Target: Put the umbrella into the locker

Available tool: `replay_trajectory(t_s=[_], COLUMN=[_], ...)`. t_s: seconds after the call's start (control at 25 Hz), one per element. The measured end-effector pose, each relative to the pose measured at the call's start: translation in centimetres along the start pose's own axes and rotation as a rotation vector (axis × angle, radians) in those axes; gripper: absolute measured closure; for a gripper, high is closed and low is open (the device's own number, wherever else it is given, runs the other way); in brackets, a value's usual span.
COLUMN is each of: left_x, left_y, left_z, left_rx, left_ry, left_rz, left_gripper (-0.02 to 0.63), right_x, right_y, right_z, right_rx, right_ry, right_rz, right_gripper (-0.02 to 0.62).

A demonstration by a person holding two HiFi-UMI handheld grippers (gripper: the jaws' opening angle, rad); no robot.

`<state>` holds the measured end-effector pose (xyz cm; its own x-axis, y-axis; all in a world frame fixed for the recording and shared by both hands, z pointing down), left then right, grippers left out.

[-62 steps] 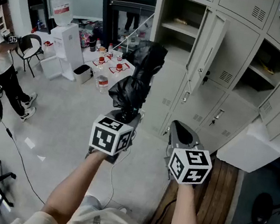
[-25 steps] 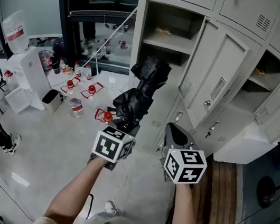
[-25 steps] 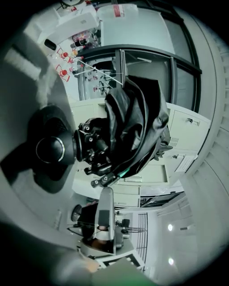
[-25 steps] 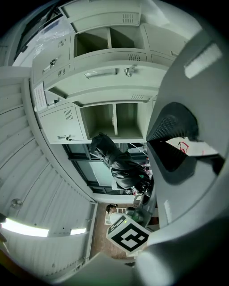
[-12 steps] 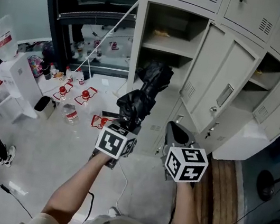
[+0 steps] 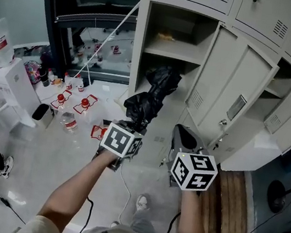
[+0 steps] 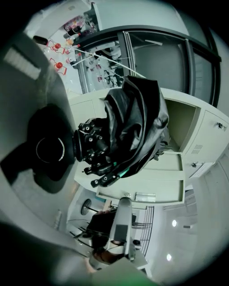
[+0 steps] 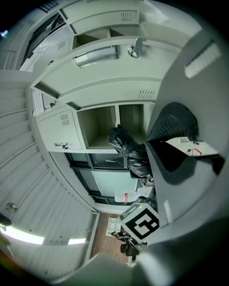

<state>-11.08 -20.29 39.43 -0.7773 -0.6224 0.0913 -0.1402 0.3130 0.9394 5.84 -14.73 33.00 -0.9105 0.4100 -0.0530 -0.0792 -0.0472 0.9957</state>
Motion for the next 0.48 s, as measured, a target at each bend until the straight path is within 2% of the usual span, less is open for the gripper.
replay_trajectory(t_s=[0.36, 0.48], left_x=[2.8, 4.1], left_y=[-1.4, -2.6], left_z=[-6.8, -8.6], left_rx=[0.115, 0.159], left_ry=[-0.037, -0.063], left_rz=[-0.049, -0.099], left_gripper=[0.54, 0.54], right_x=[-4.0, -5.1], right_y=[0.7, 0.8], right_z=[-5.4, -7.3], right_rx=[-0.015, -0.013], right_ry=[-0.054, -0.069], right_rz=[-0.028, -0.04], right_gripper=[0.607, 0.607])
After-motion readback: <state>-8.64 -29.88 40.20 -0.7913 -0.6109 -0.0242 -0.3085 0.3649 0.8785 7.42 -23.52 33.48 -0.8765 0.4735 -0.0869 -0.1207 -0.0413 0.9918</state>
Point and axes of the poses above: the fingertips, and each gripper's own axes: z backward along the fingers, x to its left, y out of its underside, the point moved 8 cm from there along z, backward along the fingers, and after that the axes turned 11 degrees about -x, right-handed, at the moved point
